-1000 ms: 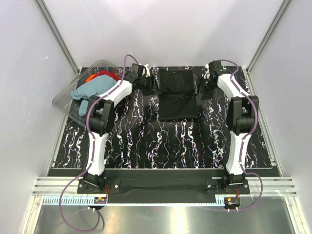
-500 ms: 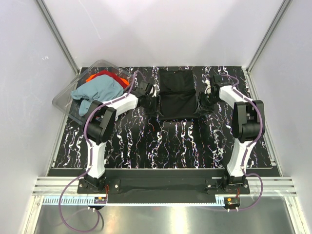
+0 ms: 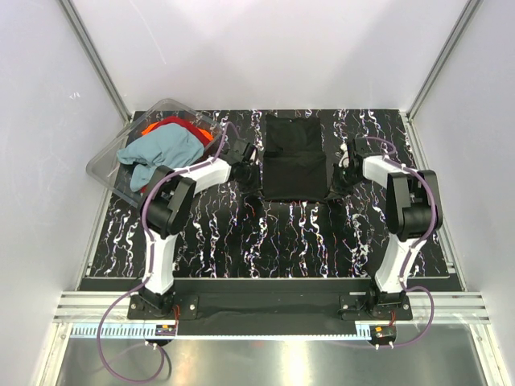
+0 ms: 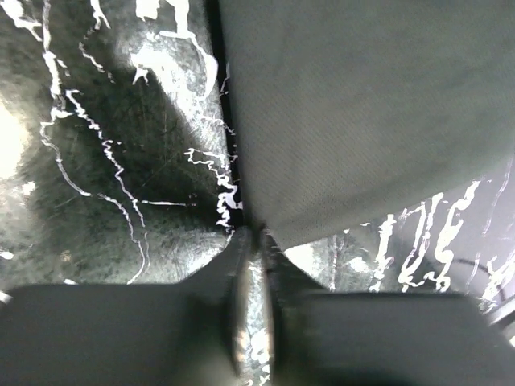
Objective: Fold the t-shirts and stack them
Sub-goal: Fold the tshirt
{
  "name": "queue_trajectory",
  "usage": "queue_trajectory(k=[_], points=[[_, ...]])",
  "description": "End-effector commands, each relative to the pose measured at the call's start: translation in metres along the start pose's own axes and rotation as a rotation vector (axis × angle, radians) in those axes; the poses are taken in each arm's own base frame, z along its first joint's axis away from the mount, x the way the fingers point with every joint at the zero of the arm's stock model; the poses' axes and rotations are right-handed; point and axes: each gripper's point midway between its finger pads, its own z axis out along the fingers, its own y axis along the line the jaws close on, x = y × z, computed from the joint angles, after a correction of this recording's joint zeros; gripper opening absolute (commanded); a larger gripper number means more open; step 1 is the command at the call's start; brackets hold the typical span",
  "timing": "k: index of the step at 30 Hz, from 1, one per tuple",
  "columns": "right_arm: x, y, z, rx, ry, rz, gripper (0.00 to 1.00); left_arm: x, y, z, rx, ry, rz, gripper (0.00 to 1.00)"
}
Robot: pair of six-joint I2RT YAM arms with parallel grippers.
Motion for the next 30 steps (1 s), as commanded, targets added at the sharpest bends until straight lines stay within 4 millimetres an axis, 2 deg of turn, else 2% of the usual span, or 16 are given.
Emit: queue_trajectory(k=[1,3,6,11,16,17,18,20,21,22,25,27,28,29,30], points=[[-0.002,-0.008,-0.014,0.055,-0.075,0.018,0.0,0.004,0.002,0.009,-0.003,0.01,-0.008,0.0],[-0.001,-0.004,-0.023,0.045,-0.093,0.021,0.0,0.011,0.006,0.007,-0.016,0.017,-0.031,0.0],[0.012,0.002,-0.028,0.012,-0.083,0.047,0.0,0.021,0.014,-0.002,-0.048,0.016,-0.054,0.0],[0.046,-0.007,-0.029,0.028,-0.036,0.099,0.0,0.039,0.017,-0.024,-0.066,0.001,-0.066,0.0],[0.082,-0.007,-0.039,0.007,0.001,0.136,0.01,0.078,0.011,-0.047,-0.049,0.027,-0.062,0.0],[0.086,-0.005,-0.041,-0.007,0.003,0.139,0.02,0.09,0.013,-0.047,-0.054,0.046,-0.067,0.05],[0.087,0.001,-0.047,-0.03,-0.011,0.133,0.08,0.095,0.004,-0.052,-0.032,0.045,-0.059,0.16],[0.093,0.005,-0.051,-0.051,-0.007,0.149,0.19,0.107,0.002,-0.055,-0.024,0.063,-0.058,0.2],[0.094,0.007,-0.055,-0.06,-0.018,0.15,0.25,0.107,-0.003,-0.061,-0.011,0.054,-0.054,0.28],[0.094,0.008,-0.057,-0.065,-0.022,0.157,0.26,0.108,-0.003,-0.064,-0.008,0.049,-0.057,0.34],[0.086,0.007,-0.065,-0.035,-0.06,0.162,0.29,0.097,-0.007,-0.077,-0.016,-0.003,-0.047,0.37],[0.081,0.006,-0.069,-0.01,-0.067,0.159,0.29,0.075,-0.019,-0.084,-0.002,-0.049,-0.02,0.37],[0.066,0.009,-0.075,-0.007,-0.1,0.147,0.28,0.067,-0.027,-0.086,0.012,-0.064,-0.005,0.36],[0.059,0.011,-0.076,-0.006,-0.11,0.14,0.26,0.048,-0.041,-0.091,0.039,-0.103,0.013,0.36],[0.053,0.012,-0.073,-0.001,-0.104,0.136,0.25,0.042,-0.043,-0.083,0.036,-0.102,0.032,0.35]])
